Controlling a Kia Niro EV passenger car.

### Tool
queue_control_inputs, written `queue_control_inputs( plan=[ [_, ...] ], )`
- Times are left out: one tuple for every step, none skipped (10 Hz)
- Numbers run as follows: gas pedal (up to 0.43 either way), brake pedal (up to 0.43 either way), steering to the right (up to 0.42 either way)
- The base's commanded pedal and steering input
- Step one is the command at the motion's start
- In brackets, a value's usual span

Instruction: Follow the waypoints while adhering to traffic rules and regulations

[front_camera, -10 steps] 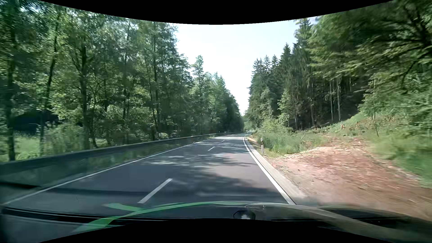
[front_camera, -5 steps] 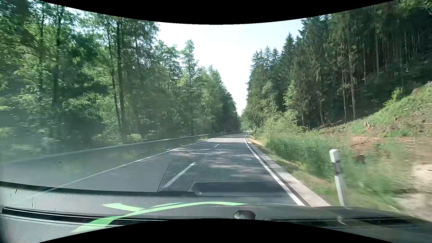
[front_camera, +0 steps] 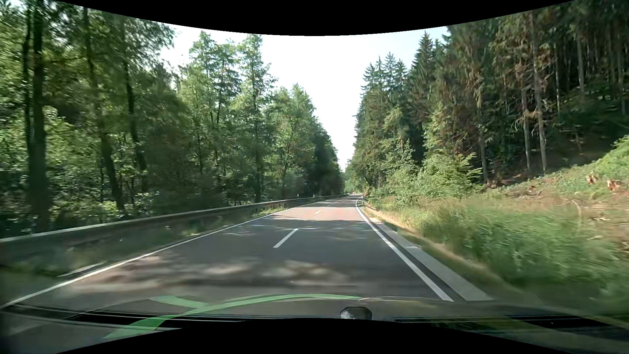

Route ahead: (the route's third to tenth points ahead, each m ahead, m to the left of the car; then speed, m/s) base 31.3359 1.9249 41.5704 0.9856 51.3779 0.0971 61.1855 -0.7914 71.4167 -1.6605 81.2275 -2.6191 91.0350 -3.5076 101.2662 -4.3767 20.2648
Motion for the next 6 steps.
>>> queue_control_inputs(
  plan=[
    [0.228, 0.0, 0.012],
    [0.228, 0.0, 0.011],
    [0.24, 0.0, 0.011],
    [0.24, 0.0, 0.012],
    [0.248, 0.0, 0.011],
    [0.248, 0.0, 0.011]
  ],
)
